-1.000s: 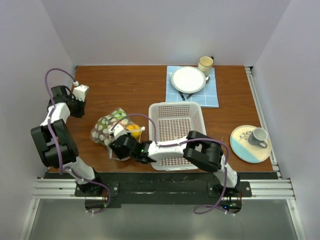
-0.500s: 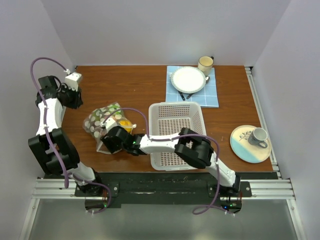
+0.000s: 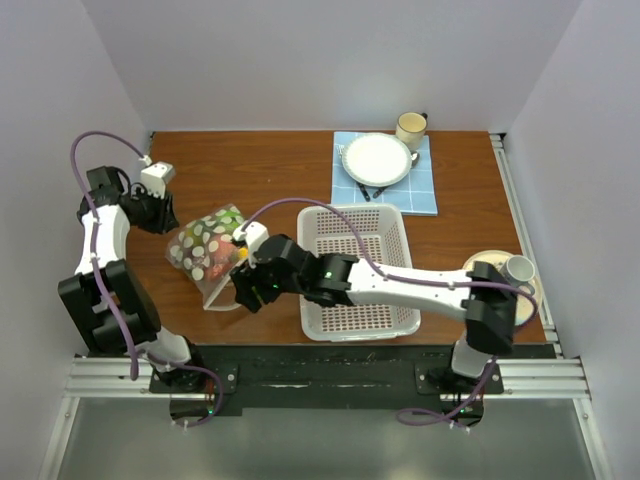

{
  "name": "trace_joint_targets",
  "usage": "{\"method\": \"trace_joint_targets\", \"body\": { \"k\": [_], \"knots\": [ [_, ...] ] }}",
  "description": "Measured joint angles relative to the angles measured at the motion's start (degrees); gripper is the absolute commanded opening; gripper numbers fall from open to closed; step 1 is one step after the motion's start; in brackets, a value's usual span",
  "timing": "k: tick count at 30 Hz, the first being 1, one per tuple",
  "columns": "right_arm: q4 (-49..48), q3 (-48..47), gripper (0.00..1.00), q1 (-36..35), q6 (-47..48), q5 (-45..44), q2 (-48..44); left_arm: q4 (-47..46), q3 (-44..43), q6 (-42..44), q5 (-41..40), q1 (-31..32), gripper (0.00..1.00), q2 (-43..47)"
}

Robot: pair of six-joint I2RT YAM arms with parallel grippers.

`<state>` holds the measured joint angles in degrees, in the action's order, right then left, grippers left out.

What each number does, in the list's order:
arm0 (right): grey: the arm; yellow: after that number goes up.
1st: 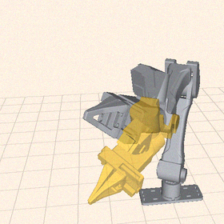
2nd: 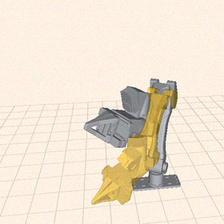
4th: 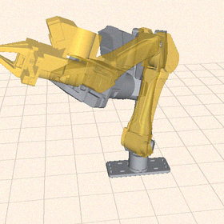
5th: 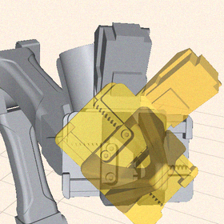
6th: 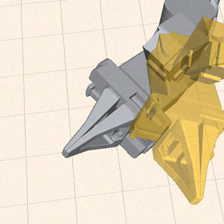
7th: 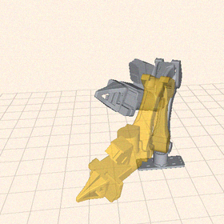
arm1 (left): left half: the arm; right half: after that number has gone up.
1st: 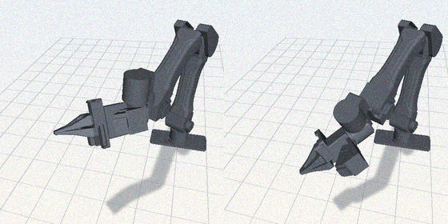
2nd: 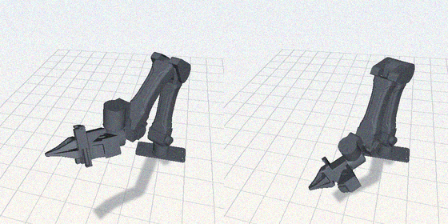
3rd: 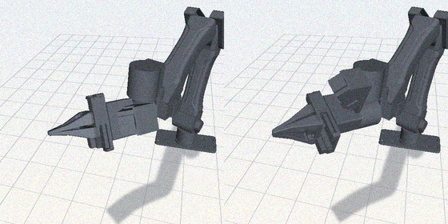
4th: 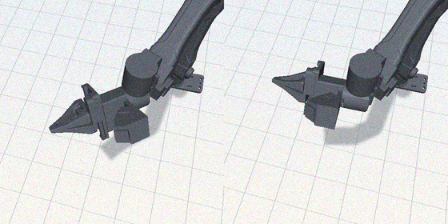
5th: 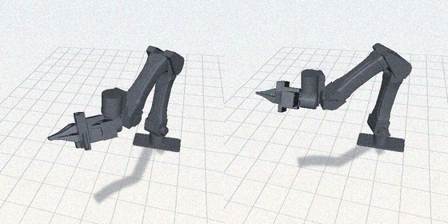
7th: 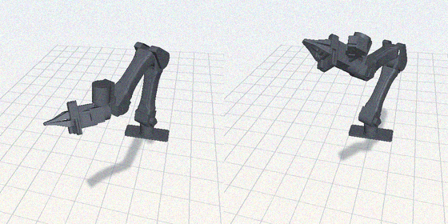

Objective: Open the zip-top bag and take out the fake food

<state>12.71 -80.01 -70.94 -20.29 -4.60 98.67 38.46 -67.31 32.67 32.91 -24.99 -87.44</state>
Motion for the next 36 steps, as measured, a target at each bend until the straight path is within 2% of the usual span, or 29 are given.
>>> {"method": "trace_joint_targets", "body": {
  "k": [2,4,5,8,10,11,12,14,15,17,19,25,30,36],
  "knots": [
    [3.32,2.05,0.17,0.24,-0.72,-1.22,-4.33,0.26,0.24,0.02,0.09,0.0,0.34,0.42],
    [6.91,4.7,0.04,1.4,-1.95,-3.37,-8.83,0.35,0.26,0.0,0.33,0.0,0.34,1.01],
    [8.79,6.64,0.0,2.82,-2.99,-4.52,-11.41,0.33,0.26,-0.02,0.55,0.0,0.34,1.42],
    [12.39,12.17,0.03,9.27,-5.68,-9.94,-17.31,0.37,0.26,-0.13,1.38,0.48,0.35,2.29],
    [13.81,16.65,0.2,14.16,-7.3,-14.56,-20.48,0.26,0.26,-0.52,1.4,1.51,0.38,2.54],
    [14.6,19.3,0.35,15.8,-8.2,-17.66,-21.57,-0.11,0.48,-0.72,1.36,2.67,0.48,2.6],
    [14.82,19.82,0.6,16.5,-8.26,-18.45,-21.62,-0.74,0.96,-1.03,1.25,4.0,0.53,2.71],
    [16.59,20.74,0.8,16.39,-8.96,-20.55,-20.31,-2.23,2.58,-1.88,1.18,6.91,0.65,2.82],
    [16.83,20.74,0.98,16.0,-9.16,-21.29,-19.02,-2.32,3.32,-2.05,1.29,8.22,0.68,2.8],
    [16.92,20.63,0.99,15.58,-9.46,-21.55,-16.44,-1.64,3.91,-2.03,1.97,9.88,0.74,2.32],
    [16.92,20.61,0.99,15.28,-9.68,-21.38,-14.86,-1.38,3.91,-1.86,2.82,10.19,0.75,1.64],
    [13.92,17.14,0.98,13.77,-9.7,-20.17,-15.8,-1.6,3.91,-1.99,2.89,10.01,0.7,0.83],
    [5.79,9.75,0.99,5.86,-7.23,-19.1,-12.74,-2.6,4.33,-2.27,4.02,10.08,0.68,-0.55],
    [-6.51,7.48,0.99,-2.34,-2.43,-16.96,1.22,-3.91,7.1,-2.58,5.42,10.14,0.67,-0.7]
  ]
}}
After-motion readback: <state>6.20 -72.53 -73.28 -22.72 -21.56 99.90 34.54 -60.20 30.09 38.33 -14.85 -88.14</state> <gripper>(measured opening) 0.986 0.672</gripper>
